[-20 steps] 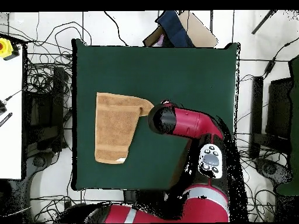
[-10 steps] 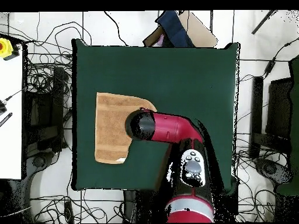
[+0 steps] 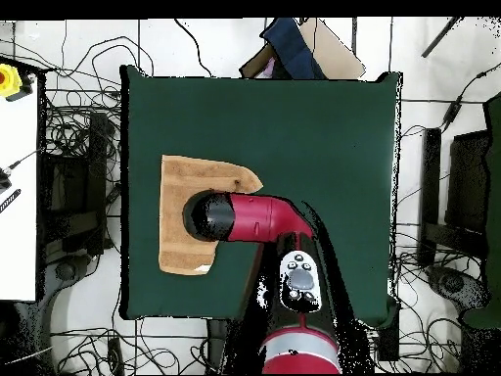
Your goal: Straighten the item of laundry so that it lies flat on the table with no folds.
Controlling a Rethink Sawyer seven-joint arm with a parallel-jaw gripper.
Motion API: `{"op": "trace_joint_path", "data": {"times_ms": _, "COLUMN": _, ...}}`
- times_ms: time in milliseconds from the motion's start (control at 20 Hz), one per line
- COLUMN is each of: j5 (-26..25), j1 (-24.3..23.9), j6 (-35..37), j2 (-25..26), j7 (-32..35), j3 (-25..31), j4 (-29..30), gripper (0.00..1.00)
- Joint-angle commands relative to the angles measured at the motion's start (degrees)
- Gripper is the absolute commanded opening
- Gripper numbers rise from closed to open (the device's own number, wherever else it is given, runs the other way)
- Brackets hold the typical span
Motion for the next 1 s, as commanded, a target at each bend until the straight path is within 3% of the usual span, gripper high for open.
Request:
{"op": "trace_joint_path", "data": {"times_ms": 50, "j5": 4.0, "j1": 0.3, "j6": -4.4, "j2": 2.9, "j7": 8.0, "j3": 8.3, "j4": 9.1, "gripper": 1.0}}
{"op": "trace_joint_path", "data": {"times_ms": 500, "j5": 6.7, "j1": 4.4, "j6": -6.9, "j2": 5.4, "j7": 12.0, "j3": 6.5, "j4": 9.8, "gripper": 1.0}}
{"op": "trace_joint_path", "data": {"times_ms": 800, "j5": 11.2, "j1": 9.0, "j6": -3.7, "j2": 1.6, "j7": 15.6, "j3": 4.8, "j4": 11.1, "gripper": 1.0}}
{"op": "trace_joint_path", "data": {"times_ms": 1000, "j5": 14.0, "j1": 12.5, "j6": -5.4, "j2": 3.6, "j7": 17.6, "j3": 2.7, "j4": 9.2, "gripper": 1.0}}
